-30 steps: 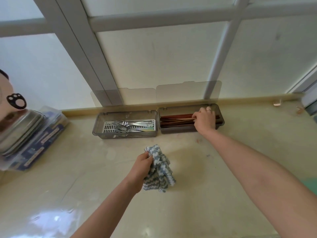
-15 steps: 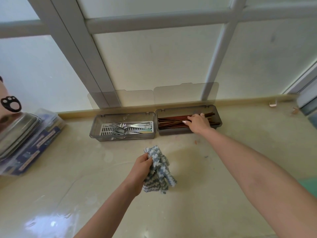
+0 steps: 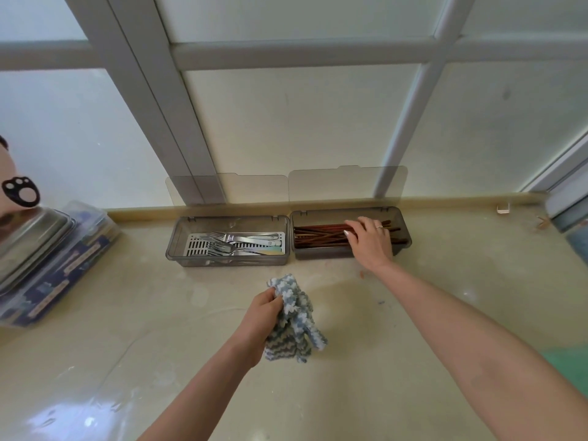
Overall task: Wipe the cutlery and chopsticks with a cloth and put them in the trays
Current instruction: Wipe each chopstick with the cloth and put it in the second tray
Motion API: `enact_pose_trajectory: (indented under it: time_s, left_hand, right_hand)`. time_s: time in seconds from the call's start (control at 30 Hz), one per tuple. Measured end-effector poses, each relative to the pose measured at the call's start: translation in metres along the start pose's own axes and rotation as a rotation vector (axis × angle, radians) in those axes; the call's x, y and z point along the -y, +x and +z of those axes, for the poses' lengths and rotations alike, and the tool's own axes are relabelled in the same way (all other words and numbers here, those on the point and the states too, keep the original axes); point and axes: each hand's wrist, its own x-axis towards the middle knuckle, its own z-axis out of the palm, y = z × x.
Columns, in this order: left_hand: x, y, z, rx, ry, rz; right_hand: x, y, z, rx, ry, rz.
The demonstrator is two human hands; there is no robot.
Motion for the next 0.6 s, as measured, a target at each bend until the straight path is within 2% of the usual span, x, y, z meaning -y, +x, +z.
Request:
enact_pose_trajectory:
  time_s: [0.07,0.1,0.2,0.3,0.37,0.5,0.53,0.6]
  left_hand:
    - [0.000,0.001,0.000,0.004,-0.005,-0.002]
    - [0.000,0.001,0.000,0.005,-0.009,-0.002]
    - [0.000,0.002,-0.001,0.000,-0.015,-0.005]
    - [0.000,0.002,-0.002,-0.002,-0.016,-0.010]
    - [-0.002,0.002,-0.003,-0.001,-0.017,-0.004]
    - [-0.008,0.003,-0.002,-0.005,-0.010,0.019]
    - [-0.010,0.003,-0.001,-0.006,-0.012,0.024]
    - [-0.011,0.002,-0.001,-0.006,-0.017,0.031]
  right_hand:
    - [0.001,0.012,-0.001,0.205,-0.061,-0.023]
    - [0.003,0.016,-0.002,0.239,-0.107,-0.032]
    - [0.007,0.018,-0.010,0.150,-0.164,-0.054]
    - [0.010,0.012,-0.013,0.222,-0.133,-0.081]
    - [0.012,0.012,-0.018,0.086,-0.065,-0.106]
    - [0.033,0.030,-0.049,-0.364,0.069,-0.155]
    - [0.038,0.038,-0.058,-0.412,0.084,-0.146]
    - [0.044,0.057,-0.074,-0.367,0.110,-0.081]
